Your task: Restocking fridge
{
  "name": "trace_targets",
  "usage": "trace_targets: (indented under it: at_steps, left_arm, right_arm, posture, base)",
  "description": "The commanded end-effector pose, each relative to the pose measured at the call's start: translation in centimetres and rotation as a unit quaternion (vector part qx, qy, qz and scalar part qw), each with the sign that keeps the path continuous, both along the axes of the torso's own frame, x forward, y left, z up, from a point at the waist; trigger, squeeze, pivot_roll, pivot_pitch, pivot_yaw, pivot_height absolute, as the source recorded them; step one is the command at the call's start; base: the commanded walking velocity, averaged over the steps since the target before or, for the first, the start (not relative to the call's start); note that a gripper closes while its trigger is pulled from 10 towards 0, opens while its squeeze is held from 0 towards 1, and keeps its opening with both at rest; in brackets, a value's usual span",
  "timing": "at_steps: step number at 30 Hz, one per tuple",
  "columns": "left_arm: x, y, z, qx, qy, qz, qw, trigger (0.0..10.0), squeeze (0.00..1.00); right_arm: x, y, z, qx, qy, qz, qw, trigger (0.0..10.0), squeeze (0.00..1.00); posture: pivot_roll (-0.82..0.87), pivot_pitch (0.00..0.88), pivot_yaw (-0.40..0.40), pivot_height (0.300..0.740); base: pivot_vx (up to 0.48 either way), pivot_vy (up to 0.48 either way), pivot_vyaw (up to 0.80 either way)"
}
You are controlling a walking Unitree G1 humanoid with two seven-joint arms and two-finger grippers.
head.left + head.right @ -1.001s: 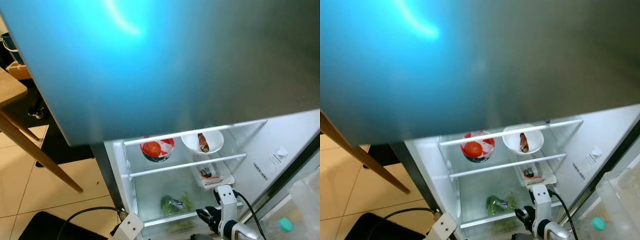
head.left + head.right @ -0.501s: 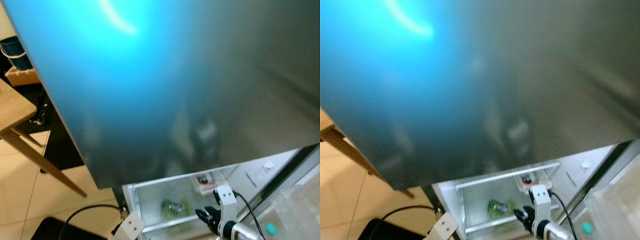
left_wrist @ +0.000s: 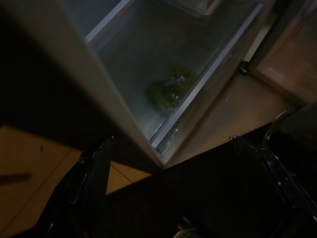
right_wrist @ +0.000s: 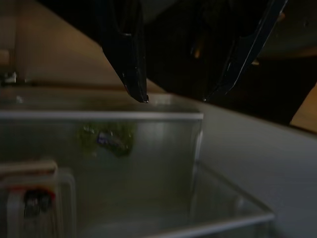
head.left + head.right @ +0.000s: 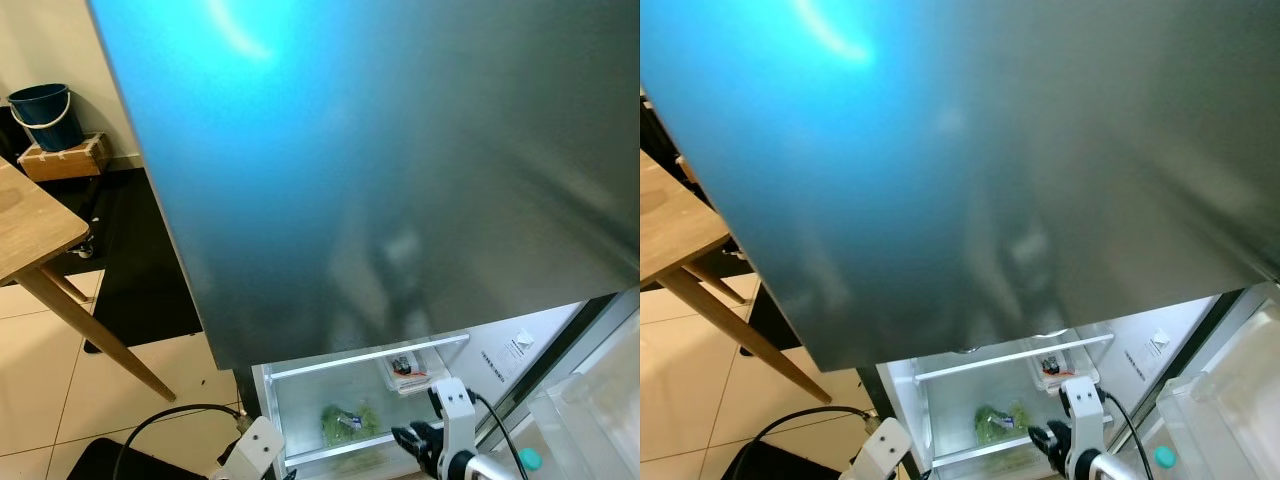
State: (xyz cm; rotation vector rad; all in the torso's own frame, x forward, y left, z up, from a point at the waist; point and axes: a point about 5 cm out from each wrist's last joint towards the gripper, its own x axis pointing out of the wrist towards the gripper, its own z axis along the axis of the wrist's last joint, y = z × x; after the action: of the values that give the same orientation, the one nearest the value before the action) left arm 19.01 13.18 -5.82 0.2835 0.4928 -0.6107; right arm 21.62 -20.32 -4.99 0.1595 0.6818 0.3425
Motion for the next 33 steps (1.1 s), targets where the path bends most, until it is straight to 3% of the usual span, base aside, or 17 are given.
trace_targets:
  at_steps: [1,10,13,14,15,18,22,25,33]
  left_arm:
    - [-0.3,1.8,-0.4,0.012,0.016,0.042,0.999,10.0,0.0]
    - [-2.8,3.5,-2.4,-0.009,0.134,0.133,0.982,10.0,0.0]
    - [-5.4,3.9,-3.8,-0.017,0.217,0.163,0.962,10.0,0.0]
    - [-5.4,3.9,-3.8,-0.017,0.217,0.163,0.962,10.0,0.0]
    - [-6.8,4.1,-4.4,-0.013,0.255,0.175,0.951,10.0,0.0]
    - [-7.2,4.3,-4.6,-0.01,0.264,0.18,0.948,10.0,0.0]
    - [-10.0,6.4,-5.4,0.016,0.317,0.279,0.906,10.0,0.0]
    - [-10.1,6.8,-5.5,0.021,0.32,0.301,0.898,10.0,0.0]
    - [-8.7,7.1,-5.1,0.012,0.301,0.321,0.898,10.0,0.0]
  right_arm:
    - [-0.6,0.2,-0.5,-0.005,0.017,0.0,1.0,10.0,0.0]
    - [-3.1,0.2,-2.2,-0.039,0.073,0.003,0.997,10.0,0.0]
    - [-4.0,0.2,-2.7,-0.057,0.09,0.007,0.994,10.0,0.0]
    - [-4.0,0.2,-2.7,-0.057,0.09,0.007,0.994,10.0,0.0]
    - [-4.4,0.2,-3.0,-0.071,0.099,0.007,0.993,10.0,0.0]
    - [-4.5,0.2,-3.0,-0.076,0.1,0.008,0.992,10.0,0.0]
    - [-6.0,-0.1,-3.9,-0.124,0.138,-0.002,0.983,10.0,0.0]
    - [-6.7,-0.1,-4.2,-0.131,0.156,-0.002,0.979,10.0,0.0]
    - [-7.2,-0.6,-4.3,-0.109,0.161,-0.009,0.981,10.0,0.0]
  posture:
    - [-0.01,0.03,0.019,0.74]
    - [-0.01,0.028,0.019,0.74]
    - [-0.01,0.028,0.019,0.74]
    - [-0.01,0.028,0.019,0.74]
    - [-0.01,0.025,0.017,0.74]
    - [-0.01,0.025,0.017,0.74]
    - [-0.02,0.015,0.009,0.74]
    - [-0.01,0.007,-0.001,0.74]
    - [-0.01,0.0,-0.008,0.74]
  base:
    - [0.0,0.0,0.0]
    - [0.0,0.0,0.0]
    - [0.0,0.0,0.0]
    - [0.0,0.0,0.0]
    - [0.0,0.0,0.0]
    - [0.0,0.0,0.0]
    - [0.0,0.0,0.0]
    - [0.0,0.0,0.0]
    - [0.0,0.0,0.0]
